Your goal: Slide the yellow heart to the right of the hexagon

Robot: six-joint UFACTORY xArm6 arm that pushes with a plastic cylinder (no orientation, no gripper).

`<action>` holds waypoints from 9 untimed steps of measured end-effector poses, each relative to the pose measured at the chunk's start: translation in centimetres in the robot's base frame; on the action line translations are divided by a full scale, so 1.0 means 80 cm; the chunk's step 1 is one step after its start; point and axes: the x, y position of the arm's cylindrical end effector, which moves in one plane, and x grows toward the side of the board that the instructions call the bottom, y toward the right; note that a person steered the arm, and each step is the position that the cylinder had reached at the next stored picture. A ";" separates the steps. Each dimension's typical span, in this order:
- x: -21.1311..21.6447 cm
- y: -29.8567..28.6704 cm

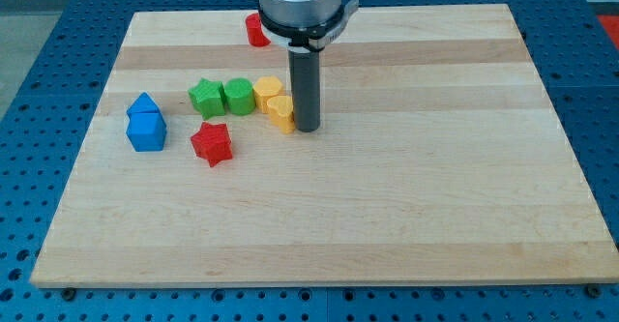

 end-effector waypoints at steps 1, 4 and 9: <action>0.022 0.012; 0.036 -0.062; 0.009 -0.040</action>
